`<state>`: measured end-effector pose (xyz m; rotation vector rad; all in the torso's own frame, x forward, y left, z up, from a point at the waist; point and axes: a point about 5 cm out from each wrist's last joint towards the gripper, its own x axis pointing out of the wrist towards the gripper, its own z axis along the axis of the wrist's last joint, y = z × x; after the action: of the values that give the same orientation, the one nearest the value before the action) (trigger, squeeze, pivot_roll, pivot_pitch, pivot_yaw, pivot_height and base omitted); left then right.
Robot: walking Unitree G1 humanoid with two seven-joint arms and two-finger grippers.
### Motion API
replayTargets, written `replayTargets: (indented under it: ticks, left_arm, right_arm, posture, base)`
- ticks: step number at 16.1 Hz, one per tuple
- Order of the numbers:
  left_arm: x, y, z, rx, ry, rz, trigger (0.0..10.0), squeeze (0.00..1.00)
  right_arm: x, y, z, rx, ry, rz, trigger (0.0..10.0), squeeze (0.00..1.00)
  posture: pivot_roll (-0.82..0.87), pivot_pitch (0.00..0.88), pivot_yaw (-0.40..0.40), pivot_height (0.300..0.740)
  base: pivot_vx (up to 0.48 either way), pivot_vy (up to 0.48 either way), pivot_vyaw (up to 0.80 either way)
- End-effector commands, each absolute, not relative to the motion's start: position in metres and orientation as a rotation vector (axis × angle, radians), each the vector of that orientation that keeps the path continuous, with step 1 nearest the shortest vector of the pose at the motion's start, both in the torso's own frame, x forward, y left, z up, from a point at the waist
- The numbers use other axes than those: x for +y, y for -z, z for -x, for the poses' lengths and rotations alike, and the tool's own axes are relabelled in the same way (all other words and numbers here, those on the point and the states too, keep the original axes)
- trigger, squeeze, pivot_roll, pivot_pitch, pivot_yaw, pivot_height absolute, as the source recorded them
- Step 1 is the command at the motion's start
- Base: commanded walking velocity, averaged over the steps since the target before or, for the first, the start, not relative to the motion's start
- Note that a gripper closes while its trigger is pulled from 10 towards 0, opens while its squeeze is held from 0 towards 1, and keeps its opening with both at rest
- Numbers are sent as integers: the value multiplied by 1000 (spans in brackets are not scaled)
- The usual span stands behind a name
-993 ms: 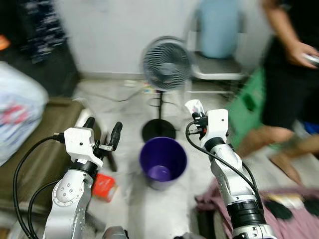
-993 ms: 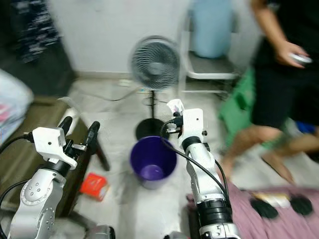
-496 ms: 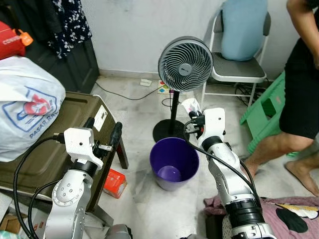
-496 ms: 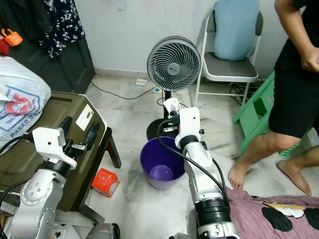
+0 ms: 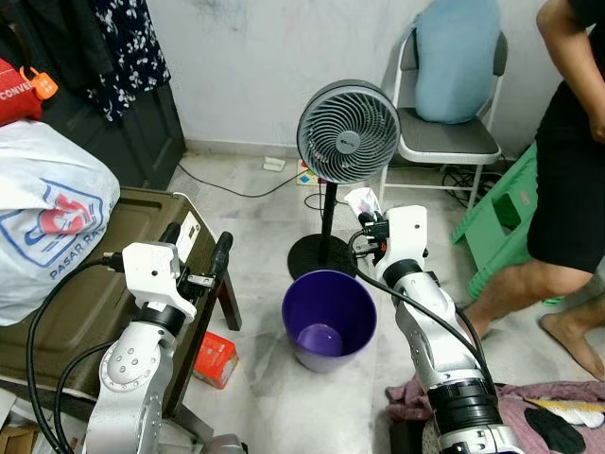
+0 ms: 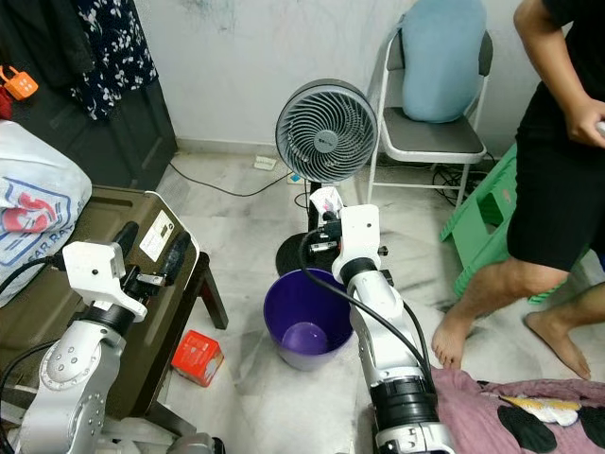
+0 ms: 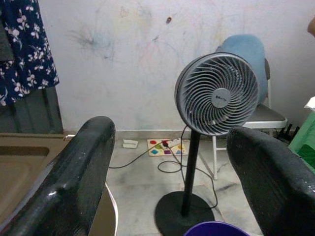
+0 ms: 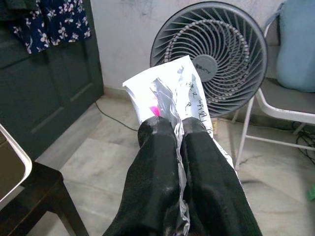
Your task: Clean up the room
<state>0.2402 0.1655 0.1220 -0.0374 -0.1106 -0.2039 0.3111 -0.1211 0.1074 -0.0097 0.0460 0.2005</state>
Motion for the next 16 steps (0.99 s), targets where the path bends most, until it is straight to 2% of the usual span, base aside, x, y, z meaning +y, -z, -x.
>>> replayTargets:
  ticks: [1,11,16]
  left_arm:
    - [164,-121,-241,-101,220,33,10000,0]
    - [164,-120,-242,-97,224,30,10000,0]
    - [167,-116,-244,-66,177,9,10000,0]
  right_arm:
    - [-122,-112,-313,35,-197,4,10000,0]
    - [-121,-111,-314,34,-200,1,10000,0]
    - [-120,-111,-315,29,-197,-13,10000,0]
  posture:
    - [61,43,-3,740]
    - [63,39,-2,740]
    - [69,31,-1,740]
  base:
    - [341,0,0]
    - [346,0,0]
    - [0,0,0]
